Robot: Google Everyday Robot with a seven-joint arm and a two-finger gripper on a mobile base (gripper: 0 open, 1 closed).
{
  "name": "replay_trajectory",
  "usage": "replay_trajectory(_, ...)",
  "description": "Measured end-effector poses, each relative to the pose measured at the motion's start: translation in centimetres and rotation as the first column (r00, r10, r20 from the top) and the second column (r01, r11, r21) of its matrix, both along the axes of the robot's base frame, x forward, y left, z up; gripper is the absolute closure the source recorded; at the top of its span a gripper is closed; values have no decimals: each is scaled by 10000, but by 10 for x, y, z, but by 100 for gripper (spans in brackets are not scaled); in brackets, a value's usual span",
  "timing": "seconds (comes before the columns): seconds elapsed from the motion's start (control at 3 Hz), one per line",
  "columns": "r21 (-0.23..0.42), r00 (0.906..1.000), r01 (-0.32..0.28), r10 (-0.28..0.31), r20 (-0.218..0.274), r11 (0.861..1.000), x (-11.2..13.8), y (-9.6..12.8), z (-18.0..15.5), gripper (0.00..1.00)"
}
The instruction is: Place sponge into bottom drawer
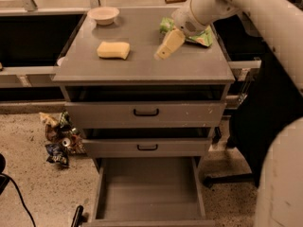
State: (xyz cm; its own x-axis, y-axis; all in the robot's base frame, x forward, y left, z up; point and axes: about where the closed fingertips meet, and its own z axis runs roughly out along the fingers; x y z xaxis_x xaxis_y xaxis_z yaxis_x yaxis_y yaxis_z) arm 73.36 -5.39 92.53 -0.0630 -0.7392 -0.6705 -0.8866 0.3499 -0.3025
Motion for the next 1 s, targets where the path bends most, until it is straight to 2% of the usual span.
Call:
replay_trajectory(0.33,1089,9999,-35,23,112,9940,40,29,-19,0)
replay_trajectory(0.67,1891,9999,-116,112,35,9819,69,55,-35,0)
replay_trajectory(1.0,2445,9991,-425,431,29,9687,85,82,-41,0)
